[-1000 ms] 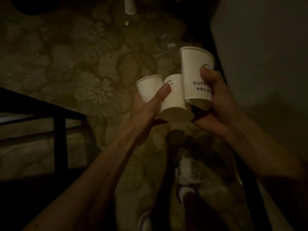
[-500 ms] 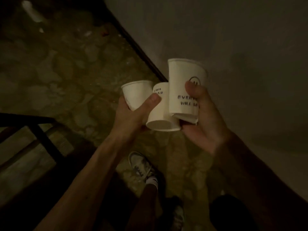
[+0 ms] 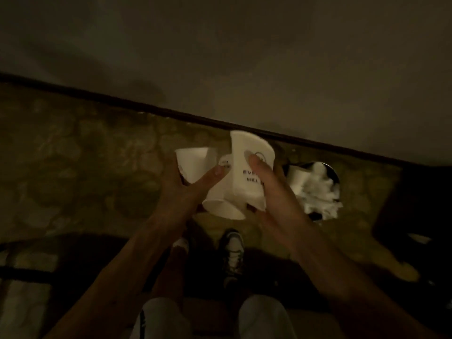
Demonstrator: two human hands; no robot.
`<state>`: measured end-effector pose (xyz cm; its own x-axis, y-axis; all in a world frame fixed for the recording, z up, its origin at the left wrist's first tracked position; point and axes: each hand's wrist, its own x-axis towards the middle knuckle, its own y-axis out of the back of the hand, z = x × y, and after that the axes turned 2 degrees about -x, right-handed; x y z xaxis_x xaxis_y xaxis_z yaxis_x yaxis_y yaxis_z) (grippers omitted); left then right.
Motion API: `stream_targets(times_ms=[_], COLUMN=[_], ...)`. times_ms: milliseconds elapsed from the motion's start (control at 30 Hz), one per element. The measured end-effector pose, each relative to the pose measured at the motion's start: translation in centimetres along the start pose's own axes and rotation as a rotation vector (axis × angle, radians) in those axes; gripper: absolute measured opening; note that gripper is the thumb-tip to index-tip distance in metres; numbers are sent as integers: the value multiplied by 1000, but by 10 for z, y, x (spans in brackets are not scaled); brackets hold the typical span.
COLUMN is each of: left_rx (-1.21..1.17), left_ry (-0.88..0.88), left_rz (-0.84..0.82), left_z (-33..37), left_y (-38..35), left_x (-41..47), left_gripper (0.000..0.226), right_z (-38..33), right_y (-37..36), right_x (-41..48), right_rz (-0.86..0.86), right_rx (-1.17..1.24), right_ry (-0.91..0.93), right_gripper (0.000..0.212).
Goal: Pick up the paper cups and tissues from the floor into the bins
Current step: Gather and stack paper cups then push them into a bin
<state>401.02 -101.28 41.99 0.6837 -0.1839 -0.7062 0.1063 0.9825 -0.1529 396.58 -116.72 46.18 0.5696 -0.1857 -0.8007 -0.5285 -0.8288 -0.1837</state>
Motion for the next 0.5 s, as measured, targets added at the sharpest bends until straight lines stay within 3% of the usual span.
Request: stream_targets(times_ms=[167,333,500], left_rx=[181,295,327], left_ry=[152,296,282], left_rz=[-174,-317,-409], left_z=[-39,-89,-131], left_y=[-80,-127,-181], left_x=[-11,-7,17], left_gripper=[106,84,96], right_z=[22,63,75], right_y=[92,164,231], right_x=[-34,-39,-6], right_rz=[228,374,446], right_rx=[76,131,330], right_ry=[46,16,-47], right_gripper=[78,35,37])
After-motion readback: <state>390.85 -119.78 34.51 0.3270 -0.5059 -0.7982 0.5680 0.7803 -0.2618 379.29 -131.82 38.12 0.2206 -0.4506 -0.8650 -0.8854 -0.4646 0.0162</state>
